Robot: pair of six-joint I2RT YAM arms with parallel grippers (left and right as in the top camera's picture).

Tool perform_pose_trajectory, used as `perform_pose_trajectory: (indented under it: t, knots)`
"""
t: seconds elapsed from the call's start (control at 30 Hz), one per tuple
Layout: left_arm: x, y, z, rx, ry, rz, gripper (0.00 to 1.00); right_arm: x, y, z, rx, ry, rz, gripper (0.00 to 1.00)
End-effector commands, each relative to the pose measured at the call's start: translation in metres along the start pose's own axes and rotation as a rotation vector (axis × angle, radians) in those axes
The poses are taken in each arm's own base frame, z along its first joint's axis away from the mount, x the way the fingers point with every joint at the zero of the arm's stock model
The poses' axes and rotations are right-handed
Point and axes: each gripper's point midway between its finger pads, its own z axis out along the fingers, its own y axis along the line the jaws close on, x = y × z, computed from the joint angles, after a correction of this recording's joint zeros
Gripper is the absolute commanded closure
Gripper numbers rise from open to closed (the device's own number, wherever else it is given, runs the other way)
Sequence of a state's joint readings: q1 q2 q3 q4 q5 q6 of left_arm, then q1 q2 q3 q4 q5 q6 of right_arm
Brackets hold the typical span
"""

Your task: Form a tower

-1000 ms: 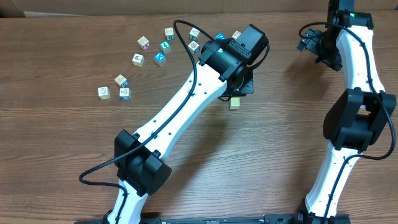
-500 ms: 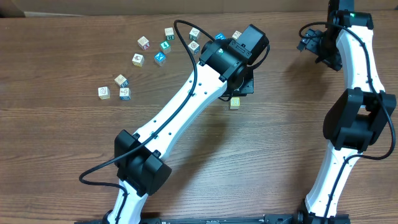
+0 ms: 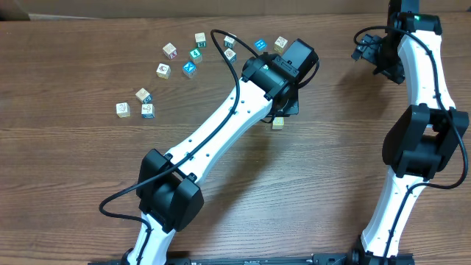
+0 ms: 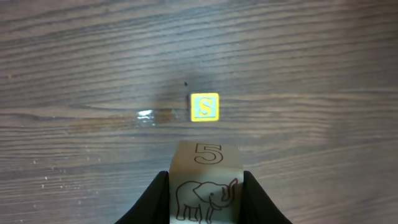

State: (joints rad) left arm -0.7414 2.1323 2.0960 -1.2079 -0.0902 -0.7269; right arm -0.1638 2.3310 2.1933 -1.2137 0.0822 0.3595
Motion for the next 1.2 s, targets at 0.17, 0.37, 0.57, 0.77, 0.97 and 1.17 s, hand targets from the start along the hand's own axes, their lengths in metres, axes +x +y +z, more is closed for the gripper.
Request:
perform_pose_trajectory:
  t: [0.17, 0.37, 0.57, 0.77, 0.97, 1.17]
  knots:
    - [0.004, 0.002, 0.020, -0.038, -0.027, -0.068, 0.96, -0.008, -0.001, -0.012, -0.010, -0.033, 0.011, 0.00]
    - [0.002, -0.001, 0.028, -0.028, -0.048, -0.068, 0.96, -0.008, -0.001, -0.012, -0.010, -0.033, 0.011, 0.00]
    - [0.000, -0.007, 0.033, -0.023, -0.080, -0.045, 0.95, -0.008, -0.001, -0.012, -0.010, -0.033, 0.011, 0.00]
    - [-0.003, -0.004, 0.032, -0.052, -0.110, -0.032, 0.96, -0.008, -0.001, -0.012, -0.010, -0.033, 0.011, 0.00]
    - [0.001, -0.005, 0.037, -0.054, -0.095, -0.026, 0.96, -0.008, -0.001, -0.012, -0.010, -0.033, 0.011, 0.00]
    - [0.007, -0.002, 0.059, -0.089, -0.066, -0.014, 0.95, -0.008, -0.001, -0.012, -0.010, -0.033, 0.011, 0.00]
